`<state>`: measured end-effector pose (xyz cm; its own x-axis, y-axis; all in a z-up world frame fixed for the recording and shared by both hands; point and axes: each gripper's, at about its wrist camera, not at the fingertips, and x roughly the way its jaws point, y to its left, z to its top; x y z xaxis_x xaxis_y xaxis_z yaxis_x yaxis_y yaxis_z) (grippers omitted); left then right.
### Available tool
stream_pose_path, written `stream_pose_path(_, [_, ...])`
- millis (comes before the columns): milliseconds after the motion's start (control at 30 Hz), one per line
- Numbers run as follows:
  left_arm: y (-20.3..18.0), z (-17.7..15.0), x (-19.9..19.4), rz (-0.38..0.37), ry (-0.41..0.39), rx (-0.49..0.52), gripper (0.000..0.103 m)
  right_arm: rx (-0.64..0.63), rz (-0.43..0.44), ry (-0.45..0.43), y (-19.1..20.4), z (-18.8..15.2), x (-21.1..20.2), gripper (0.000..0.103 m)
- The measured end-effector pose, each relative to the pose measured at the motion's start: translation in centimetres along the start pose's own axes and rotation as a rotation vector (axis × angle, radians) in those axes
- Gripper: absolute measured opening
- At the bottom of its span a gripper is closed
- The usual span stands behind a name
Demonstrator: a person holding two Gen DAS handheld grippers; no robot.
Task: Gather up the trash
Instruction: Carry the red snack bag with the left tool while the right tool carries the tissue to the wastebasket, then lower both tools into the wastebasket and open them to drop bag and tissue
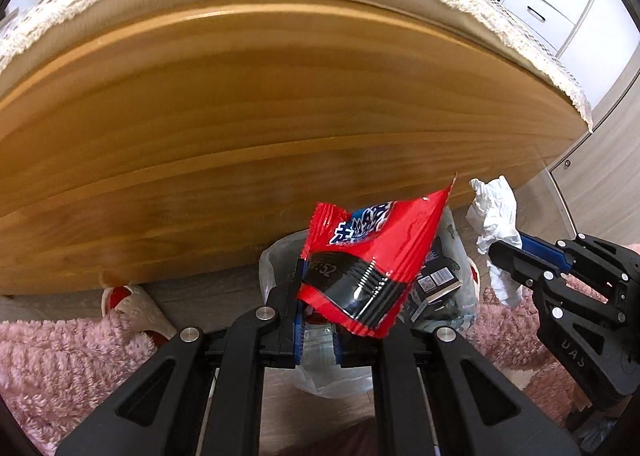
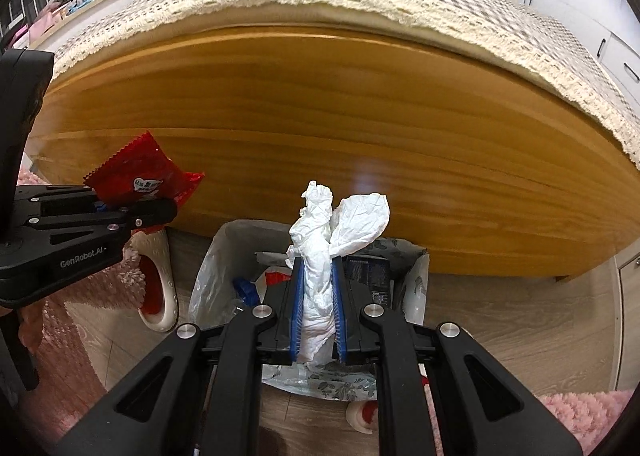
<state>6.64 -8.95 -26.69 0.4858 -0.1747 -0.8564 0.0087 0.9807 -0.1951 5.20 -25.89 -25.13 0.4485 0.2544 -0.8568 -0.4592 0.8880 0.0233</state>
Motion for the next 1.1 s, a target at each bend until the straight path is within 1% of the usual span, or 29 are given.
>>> stream_pose_path(533, [0.3, 0.9, 1.9, -0.005, 0.070, -0.022, 0.008, 0.001, 0.031, 0.080, -0.1, 0.6, 2.4, 0.013])
stream_pose_path(800, [0.7, 1.0, 3.6, -0.008, 0.122, -0.042, 0.008, -0.008, 0.054, 0.137, 0.5, 0.9, 4.0, 0.013])
stream_pose_path(967, [0.6, 1.3, 4.0, -0.025, 0.131, -0.041, 0.008, 0.000, 0.059, 0.138, 0.2, 1.2, 4.6, 0.013])
stream_pose_path(1100, [0.8, 1.1, 5.1, -0.041, 0.157, -0.033, 0.008, 0.031, 0.066, 0.141, -0.4, 1.5, 4.9, 0.013])
